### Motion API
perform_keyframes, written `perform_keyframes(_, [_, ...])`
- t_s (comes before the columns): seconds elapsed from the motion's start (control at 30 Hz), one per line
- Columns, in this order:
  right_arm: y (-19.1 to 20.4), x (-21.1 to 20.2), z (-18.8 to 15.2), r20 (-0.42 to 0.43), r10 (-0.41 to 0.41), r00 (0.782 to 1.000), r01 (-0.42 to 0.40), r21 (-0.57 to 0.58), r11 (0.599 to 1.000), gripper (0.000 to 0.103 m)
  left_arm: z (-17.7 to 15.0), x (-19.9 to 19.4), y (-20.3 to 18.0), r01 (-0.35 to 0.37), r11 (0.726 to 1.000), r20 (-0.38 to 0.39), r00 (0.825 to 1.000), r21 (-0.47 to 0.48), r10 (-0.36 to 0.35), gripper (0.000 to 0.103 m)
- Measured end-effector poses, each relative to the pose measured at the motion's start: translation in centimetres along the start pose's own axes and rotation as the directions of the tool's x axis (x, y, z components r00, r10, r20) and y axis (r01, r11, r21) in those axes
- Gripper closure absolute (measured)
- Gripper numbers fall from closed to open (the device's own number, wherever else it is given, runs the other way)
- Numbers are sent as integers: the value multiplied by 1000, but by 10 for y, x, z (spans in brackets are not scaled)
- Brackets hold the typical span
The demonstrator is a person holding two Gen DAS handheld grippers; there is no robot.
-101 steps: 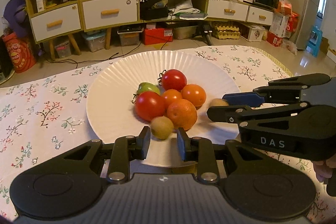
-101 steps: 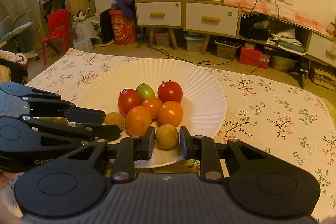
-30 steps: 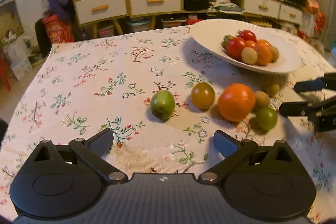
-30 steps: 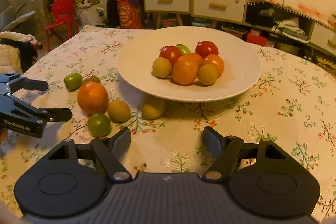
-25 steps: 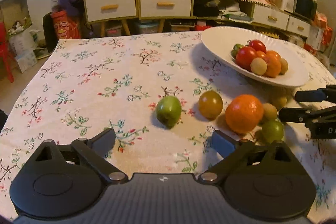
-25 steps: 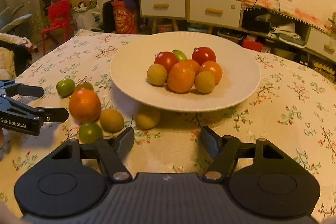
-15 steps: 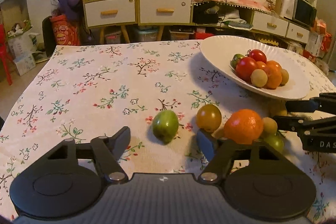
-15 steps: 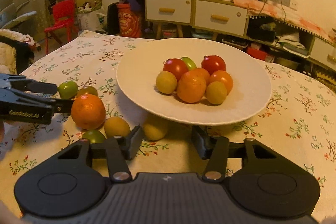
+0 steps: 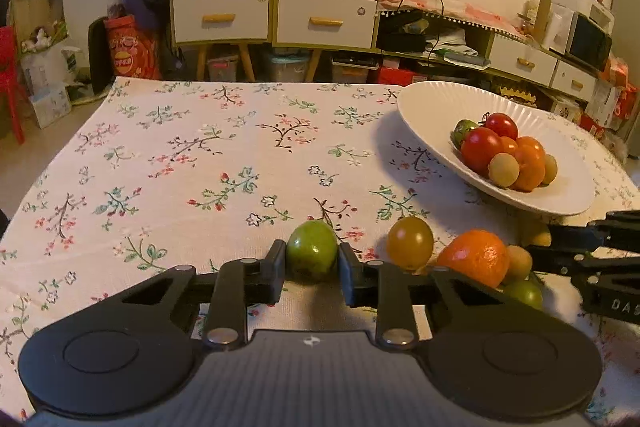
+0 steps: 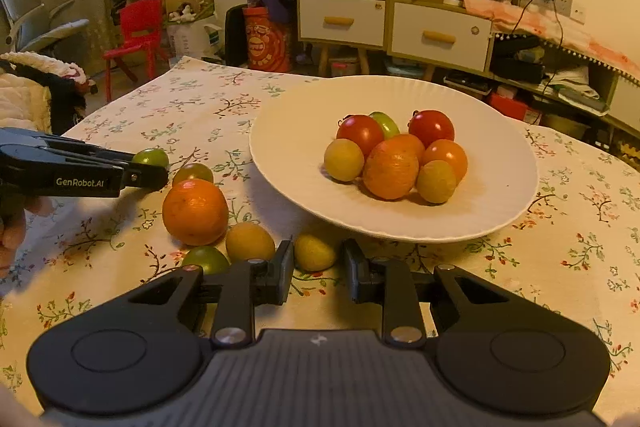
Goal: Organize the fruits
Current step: 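Grasp a green lime with the left gripper while the right grasps a yellow fruit, then carry the green lime and yellow fruit in both grippers over the white plate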
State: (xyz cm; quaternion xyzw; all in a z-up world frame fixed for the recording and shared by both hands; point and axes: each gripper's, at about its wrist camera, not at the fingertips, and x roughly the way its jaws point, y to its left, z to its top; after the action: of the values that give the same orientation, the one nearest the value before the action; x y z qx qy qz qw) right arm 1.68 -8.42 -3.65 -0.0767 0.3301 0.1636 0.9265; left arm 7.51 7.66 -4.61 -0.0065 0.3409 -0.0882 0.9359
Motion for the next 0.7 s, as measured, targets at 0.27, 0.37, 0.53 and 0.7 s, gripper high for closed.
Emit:
perform_keyframes(0.27, [1, -4, 2, -25, 16, 1000, -16, -4, 1000, 79, 1, -8, -5, 22, 1000, -45, 999, -20, -23, 78])
perform_keyframes(0.37, [2, -5, 4, -40, 14, 999, -15, -7, 1000, 79, 0, -14, -7, 29, 1000, -53, 998, -9, -29, 78])
perform_keyframes(0.53, [3, -9, 5, -53, 16, 998, -16, -3, 1000, 79, -1, -21, -9, 38, 999, -65, 997, 5, -38, 78])
perform_keyframes(0.7, [7, -13, 3, -83, 10, 997, -11, -13, 1000, 79, -1, -23, -13, 42, 999, -95, 995, 2, -41, 78])
